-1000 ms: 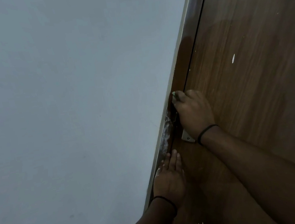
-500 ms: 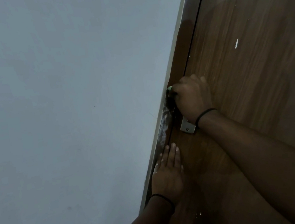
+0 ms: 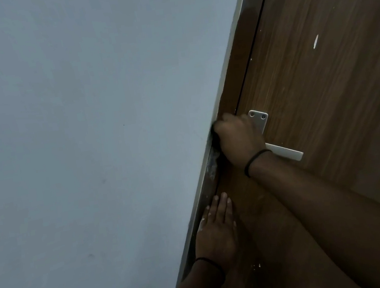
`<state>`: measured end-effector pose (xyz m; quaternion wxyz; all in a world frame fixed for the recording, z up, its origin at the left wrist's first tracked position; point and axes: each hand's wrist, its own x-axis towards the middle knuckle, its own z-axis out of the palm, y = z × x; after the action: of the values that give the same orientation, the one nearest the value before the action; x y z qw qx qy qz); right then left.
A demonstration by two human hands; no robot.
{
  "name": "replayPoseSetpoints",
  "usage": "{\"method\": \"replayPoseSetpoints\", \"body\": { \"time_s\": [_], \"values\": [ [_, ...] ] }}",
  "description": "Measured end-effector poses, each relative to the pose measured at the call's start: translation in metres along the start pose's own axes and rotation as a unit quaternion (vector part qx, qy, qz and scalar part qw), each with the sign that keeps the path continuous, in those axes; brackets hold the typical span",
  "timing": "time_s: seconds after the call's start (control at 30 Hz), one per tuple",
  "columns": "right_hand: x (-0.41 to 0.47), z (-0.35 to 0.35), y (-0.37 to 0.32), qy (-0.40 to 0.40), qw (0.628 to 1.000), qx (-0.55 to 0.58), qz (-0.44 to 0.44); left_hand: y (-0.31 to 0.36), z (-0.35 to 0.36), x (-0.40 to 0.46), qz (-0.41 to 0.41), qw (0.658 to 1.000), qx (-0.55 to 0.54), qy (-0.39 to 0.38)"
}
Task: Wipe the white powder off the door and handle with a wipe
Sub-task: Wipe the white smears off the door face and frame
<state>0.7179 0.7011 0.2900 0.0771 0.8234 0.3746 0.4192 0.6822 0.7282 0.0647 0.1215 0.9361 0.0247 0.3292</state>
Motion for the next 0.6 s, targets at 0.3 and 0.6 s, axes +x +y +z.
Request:
{"method": "replayPoseSetpoints", "body": {
  "time_s": [0.3,0.6],
  "values": [
    [-0.011,0.014,-0.008,0.035,0.998,-0.050,-0.008,-0.012,0.001,-0.008,0.033,0.999,0.035,0.010],
    [-0.024,0.023,-0.013,-0.059,0.992,-0.064,-0.086,-0.015,0.008,-0.020,0.040,0.999,0.024,0.017]
  ]
}}
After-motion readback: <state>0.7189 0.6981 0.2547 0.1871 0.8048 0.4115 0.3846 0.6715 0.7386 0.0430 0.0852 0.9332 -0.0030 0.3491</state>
